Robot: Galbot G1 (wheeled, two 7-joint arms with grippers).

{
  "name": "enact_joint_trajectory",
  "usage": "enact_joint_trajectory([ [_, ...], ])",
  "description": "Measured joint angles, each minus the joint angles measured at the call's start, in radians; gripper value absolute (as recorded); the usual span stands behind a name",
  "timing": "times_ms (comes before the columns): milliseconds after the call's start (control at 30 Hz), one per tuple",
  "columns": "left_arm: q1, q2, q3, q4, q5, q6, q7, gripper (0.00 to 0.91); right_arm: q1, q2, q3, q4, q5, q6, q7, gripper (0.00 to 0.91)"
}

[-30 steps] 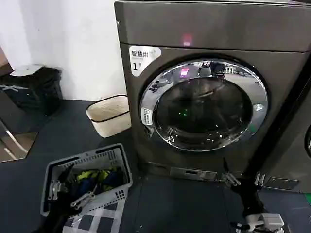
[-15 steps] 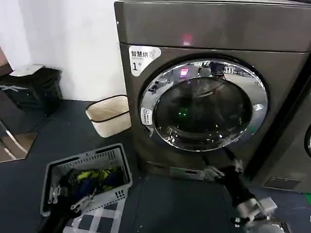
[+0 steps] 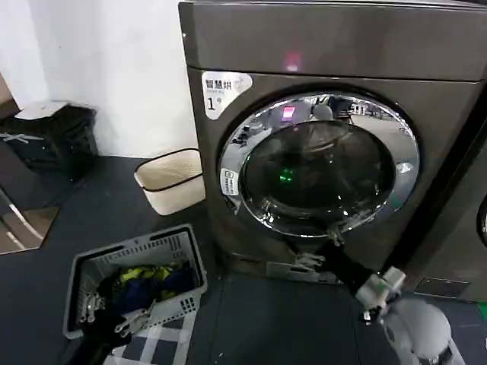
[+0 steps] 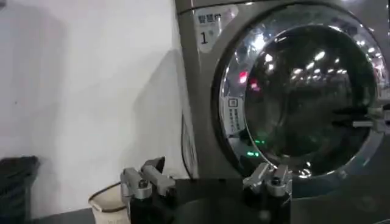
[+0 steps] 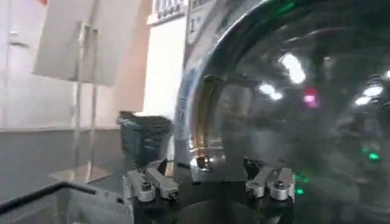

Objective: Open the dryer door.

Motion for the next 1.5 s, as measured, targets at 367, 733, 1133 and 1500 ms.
enact_joint_trajectory([
  [367,-0.007,-0.019,-0.005,0.007,0.031,0.020,0.004,0.907,0.205,0.025,-0.152,-0.144,0.024,0.006,0.000,0.907],
  [733,-0.020,-0.044,-0.004,-0.004,0.062,0.102,0.002,0.907,0.359,0.097,-0.269,-0.299,0.006,0.005,0.054,0.907],
  [1133,-0.022,-0.054,-0.001,-0.009,0.061,0.112,-0.004,0.907,0.466,0.182,-0.342,-0.412,-0.019,0.015,0.037,0.907],
  [1500,-0.025,-0.055,0.008,0.002,0.062,0.060,-0.037,0.907,0.508,0.197,-0.368,-0.458,-0.016,0.022,-0.026,0.907],
])
